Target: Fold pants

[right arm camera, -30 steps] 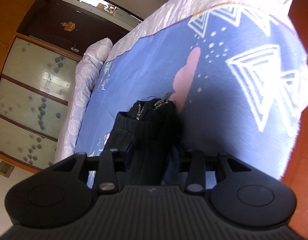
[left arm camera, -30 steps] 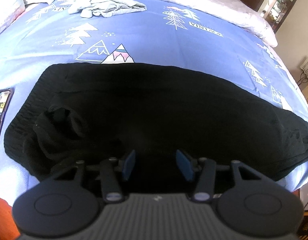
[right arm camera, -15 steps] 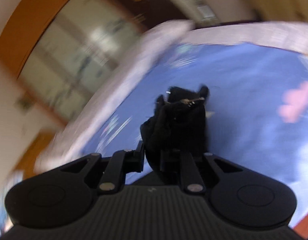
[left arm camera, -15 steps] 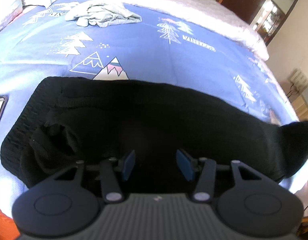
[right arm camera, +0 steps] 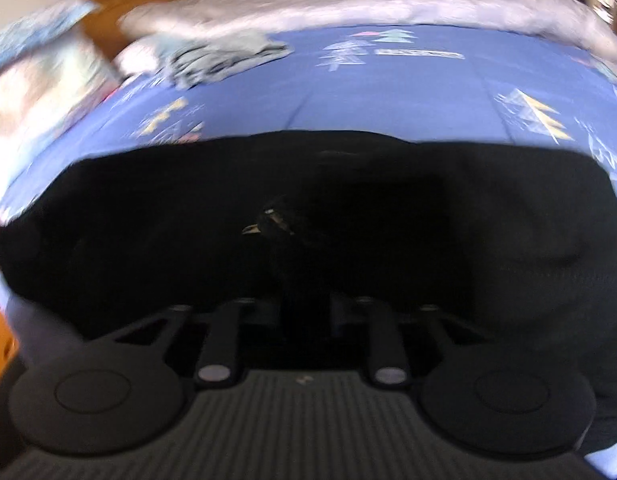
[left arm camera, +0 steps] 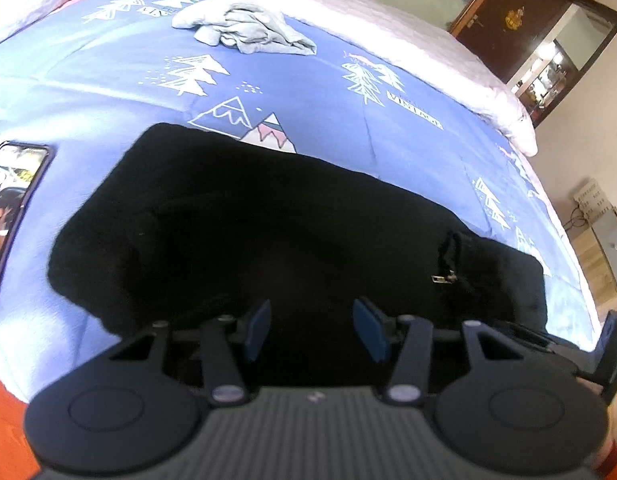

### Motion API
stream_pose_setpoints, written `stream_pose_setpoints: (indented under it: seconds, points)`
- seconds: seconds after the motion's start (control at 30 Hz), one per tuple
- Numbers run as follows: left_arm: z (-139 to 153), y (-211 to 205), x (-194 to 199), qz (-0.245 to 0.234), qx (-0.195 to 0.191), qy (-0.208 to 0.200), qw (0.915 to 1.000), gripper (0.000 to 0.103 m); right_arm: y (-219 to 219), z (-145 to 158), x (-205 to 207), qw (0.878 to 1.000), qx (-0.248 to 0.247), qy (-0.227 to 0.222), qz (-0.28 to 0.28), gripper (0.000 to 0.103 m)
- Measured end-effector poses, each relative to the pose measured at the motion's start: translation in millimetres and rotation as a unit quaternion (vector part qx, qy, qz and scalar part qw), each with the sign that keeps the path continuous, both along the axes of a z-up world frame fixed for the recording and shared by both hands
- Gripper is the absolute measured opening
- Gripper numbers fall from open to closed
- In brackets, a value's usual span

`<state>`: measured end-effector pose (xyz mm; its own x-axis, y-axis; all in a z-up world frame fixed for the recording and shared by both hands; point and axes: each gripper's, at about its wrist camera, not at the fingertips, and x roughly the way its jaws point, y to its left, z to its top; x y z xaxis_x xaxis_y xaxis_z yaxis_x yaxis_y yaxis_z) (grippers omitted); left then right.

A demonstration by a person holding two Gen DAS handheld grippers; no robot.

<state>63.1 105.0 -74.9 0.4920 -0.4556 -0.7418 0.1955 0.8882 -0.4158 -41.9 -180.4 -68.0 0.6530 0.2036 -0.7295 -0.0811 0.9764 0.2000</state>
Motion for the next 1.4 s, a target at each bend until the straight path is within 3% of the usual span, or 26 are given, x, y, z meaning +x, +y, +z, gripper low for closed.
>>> stream_pose_setpoints:
  seconds: [0.03,0.1,0.23,0.33,0.47,0.5,0.53,0.63,0.8,1.03,1.4]
  points:
    - [0,3,-2,0.001,-0.002,-0.001,1.0000,0.047,-4,6,-2,1.000,0.012,0.002,0.010,0.048]
    - [0,11,-4,0.005,-0.011,-0.005,0.9999,0.047,-12,19,-13,0.999,0.030,0.000,0.014,0.048]
    - [2,27,-6,0.026,-0.034,-0.011,0.9990,0.047,-38,42,-20,0.996,0.084,-0.028,-0.024,0.047]
    - [2,44,-8,0.052,-0.054,-0.008,0.9972,0.047,-54,36,-6,0.989,0.128,-0.017,-0.066,0.025]
    - [0,59,-12,0.077,-0.050,-0.003,0.9958,0.047,-46,6,11,0.981,0.169,0.039,-0.091,0.017]
    - [-1,60,-14,0.077,-0.045,-0.001,0.9960,0.047,-41,-6,16,0.979,0.165,0.070,-0.098,0.016]
    - [-1,60,-15,0.077,-0.040,0.001,0.9962,0.047,-37,-12,16,0.979,0.164,0.063,-0.107,0.016]
    - [-3,54,-18,0.071,-0.021,0.001,0.9972,0.047,-31,1,17,0.977,0.150,0.081,-0.127,0.017]
    - [1,38,-26,0.052,0.017,-0.016,0.9984,0.048,-3,33,-5,0.990,0.032,0.058,-0.123,0.032]
    - [4,27,-40,0.036,0.051,-0.034,0.9975,0.050,12,28,-41,0.986,-0.035,0.078,-0.144,0.035]
    - [2,34,-59,0.029,0.067,-0.036,0.9967,0.050,2,31,-65,0.984,-0.060,0.064,-0.157,0.036]
